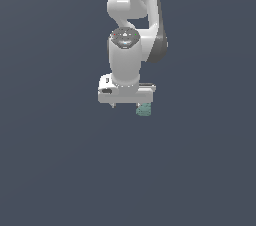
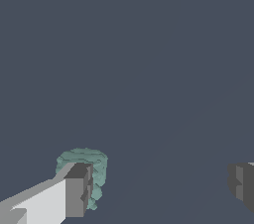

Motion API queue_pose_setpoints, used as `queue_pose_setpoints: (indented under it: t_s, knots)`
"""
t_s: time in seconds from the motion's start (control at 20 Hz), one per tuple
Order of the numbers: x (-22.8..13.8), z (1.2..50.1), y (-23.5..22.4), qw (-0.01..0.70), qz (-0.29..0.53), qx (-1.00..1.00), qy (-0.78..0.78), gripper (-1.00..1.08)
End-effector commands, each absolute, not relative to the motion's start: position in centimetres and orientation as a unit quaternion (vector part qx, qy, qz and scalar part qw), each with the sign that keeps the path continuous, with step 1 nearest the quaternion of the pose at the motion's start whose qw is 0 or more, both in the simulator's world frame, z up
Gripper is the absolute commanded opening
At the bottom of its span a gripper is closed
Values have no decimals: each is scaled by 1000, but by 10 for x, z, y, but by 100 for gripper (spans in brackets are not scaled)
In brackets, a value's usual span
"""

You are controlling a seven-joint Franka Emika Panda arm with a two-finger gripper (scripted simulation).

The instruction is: Pick up the object and move it to a goal position.

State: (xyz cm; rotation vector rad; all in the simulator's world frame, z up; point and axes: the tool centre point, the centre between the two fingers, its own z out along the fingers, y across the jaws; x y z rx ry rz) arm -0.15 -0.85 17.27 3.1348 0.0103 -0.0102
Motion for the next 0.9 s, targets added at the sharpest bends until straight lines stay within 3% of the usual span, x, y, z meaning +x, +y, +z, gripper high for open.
queue_pose_setpoints:
  t_s: [0.0, 0.4, 0.85]
  knots:
    - [-2, 173, -9, 3, -3, 1000, 3, 100]
    - [0, 174, -35, 13, -9, 1000, -20, 100]
    - [-4, 168, -26, 12, -8, 1000, -21, 100]
